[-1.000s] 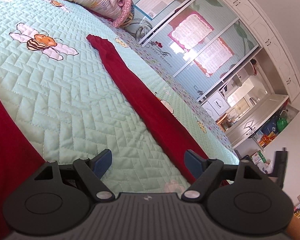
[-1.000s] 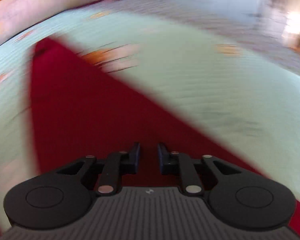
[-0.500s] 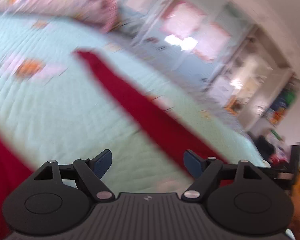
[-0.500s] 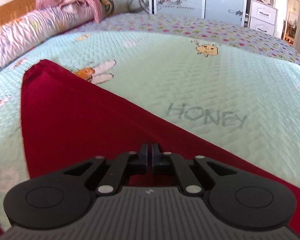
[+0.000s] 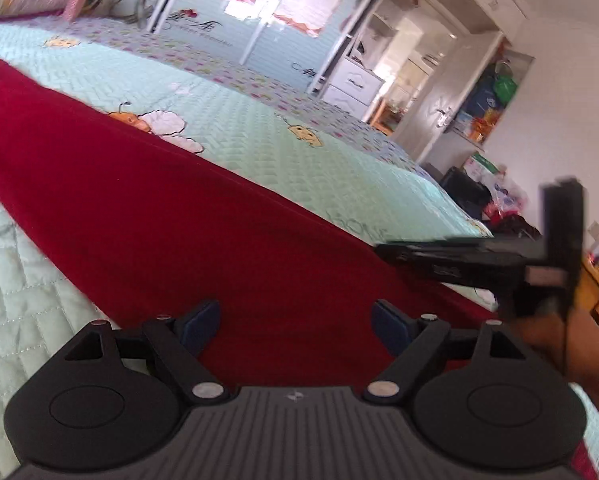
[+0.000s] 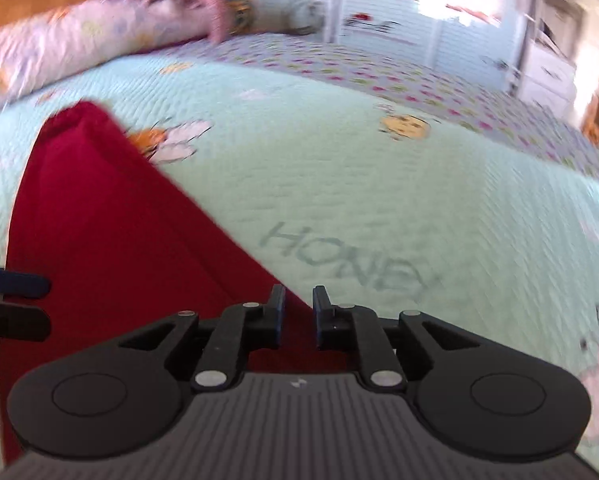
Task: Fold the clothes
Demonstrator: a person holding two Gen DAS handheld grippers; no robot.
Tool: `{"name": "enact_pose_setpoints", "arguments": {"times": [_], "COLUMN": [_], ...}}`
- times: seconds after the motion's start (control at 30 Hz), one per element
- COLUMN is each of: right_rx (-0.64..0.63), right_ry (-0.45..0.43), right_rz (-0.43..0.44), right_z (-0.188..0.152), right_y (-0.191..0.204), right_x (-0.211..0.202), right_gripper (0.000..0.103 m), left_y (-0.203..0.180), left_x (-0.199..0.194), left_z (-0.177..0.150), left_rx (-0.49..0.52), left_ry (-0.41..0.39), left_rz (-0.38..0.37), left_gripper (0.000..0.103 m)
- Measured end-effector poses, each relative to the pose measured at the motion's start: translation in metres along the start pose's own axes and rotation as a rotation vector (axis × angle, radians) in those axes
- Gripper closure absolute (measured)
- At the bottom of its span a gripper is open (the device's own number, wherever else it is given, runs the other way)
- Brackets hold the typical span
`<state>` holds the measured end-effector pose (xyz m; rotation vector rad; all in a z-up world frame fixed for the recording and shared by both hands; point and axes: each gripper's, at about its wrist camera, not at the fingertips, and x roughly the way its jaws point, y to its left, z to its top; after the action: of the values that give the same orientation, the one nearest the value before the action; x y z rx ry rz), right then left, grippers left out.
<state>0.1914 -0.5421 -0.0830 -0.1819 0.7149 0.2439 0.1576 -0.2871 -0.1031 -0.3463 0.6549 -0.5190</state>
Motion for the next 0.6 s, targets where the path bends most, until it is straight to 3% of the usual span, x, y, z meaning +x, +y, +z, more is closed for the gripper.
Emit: {"name": "enact_pose_setpoints", "arguments": {"times": [0.07,0.3,0.4,0.6], "right_rx": [-0.04,-0.17,-0.249,-0.216], "right_ry": [-0.005,-0.059,-0.027,0.025], "right_rz": [0.018,0.007,0.01,0.048], "right_z": [0.002,0.003,0.001,0.006], "right_y": [0.003,0.024,0.038,0.036], "right_x": [0.005,-0.005,-0.002,0.013], "right_gripper": [0.068,0.068,0.07,0.069], "left_y": [0.003,0.003,0.0,0.002], "left_x": [0.001,0.001,0.001,0.0], "left_z": [-0.002,-0.005,-0.005,-0.005], "left_rx": [-0.01,-0.021,-0.019,-0.016], "left_ry": [-0.013,-0.021,-0.022,-0.023], "left_rz": [-0.013,-0.03,-0.03,-0.031], "left_gripper": [0.017,0.016,0.016,0.015]}}
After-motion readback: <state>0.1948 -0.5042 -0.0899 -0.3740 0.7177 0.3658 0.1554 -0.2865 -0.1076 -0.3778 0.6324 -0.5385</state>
